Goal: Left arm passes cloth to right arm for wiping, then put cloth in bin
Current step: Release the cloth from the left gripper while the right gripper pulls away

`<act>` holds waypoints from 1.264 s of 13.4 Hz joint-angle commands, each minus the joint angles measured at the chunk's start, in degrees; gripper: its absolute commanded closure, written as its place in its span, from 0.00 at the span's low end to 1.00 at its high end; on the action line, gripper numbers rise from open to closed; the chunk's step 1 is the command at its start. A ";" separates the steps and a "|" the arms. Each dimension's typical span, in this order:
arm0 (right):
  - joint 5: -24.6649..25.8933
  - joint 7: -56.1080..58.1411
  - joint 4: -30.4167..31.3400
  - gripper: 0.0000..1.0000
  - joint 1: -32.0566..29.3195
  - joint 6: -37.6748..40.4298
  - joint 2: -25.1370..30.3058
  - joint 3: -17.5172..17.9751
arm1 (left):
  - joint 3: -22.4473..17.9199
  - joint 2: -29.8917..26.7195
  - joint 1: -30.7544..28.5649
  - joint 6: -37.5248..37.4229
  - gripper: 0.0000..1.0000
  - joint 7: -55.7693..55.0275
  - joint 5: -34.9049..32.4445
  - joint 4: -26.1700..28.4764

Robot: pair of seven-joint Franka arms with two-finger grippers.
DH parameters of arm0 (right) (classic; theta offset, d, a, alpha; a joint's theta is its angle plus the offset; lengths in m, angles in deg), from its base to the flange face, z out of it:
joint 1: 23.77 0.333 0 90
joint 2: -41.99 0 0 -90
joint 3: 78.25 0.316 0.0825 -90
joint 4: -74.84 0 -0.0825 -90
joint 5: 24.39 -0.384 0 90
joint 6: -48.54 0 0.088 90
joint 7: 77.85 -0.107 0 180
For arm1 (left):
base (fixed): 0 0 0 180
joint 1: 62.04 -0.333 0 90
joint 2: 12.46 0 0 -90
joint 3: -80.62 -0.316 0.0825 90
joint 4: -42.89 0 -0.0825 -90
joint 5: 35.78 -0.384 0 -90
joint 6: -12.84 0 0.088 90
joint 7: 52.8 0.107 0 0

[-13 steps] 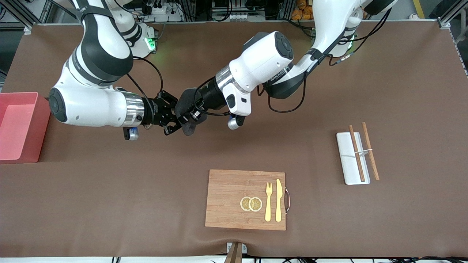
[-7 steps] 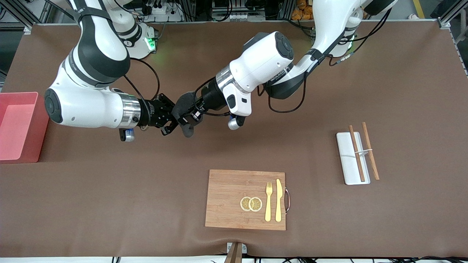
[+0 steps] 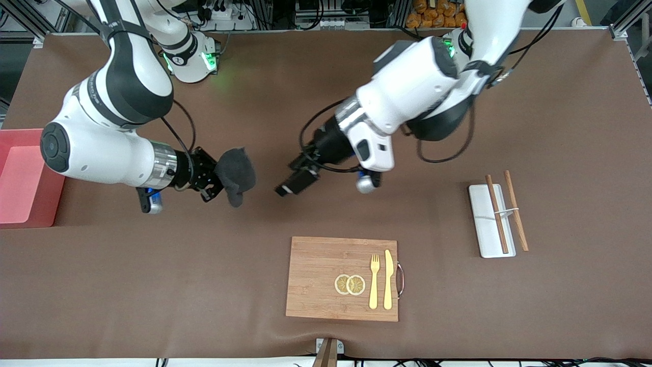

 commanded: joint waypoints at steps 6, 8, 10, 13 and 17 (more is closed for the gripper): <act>10.60 15.79 17.30 1.00 -2.73 -34.47 -7.71 0.49 | 0.22 -8.47 -15.00 -28.24 0.00 29.55 -3.70 1.78; 10.78 19.81 17.84 1.00 -4.30 -40.82 -12.81 0.49 | 0.22 -9.17 -18.79 -32.56 0.00 39.14 -3.79 1.87; 10.78 28.23 17.84 1.00 -9.03 -43.39 -16.07 0.49 | -0.04 -9.35 -21.87 -37.39 0.00 47.23 -4.49 1.87; 10.78 45.96 18.10 1.00 -18.42 -44.72 -17.22 0.49 | -0.04 -10.31 -24.08 -41.88 0.00 57.70 -11.85 2.39; 10.86 74.79 15.48 1.00 -32.75 -44.72 -17.23 0.41 | -0.04 -11.19 -28.02 -48.21 0.00 65.17 -16.10 2.57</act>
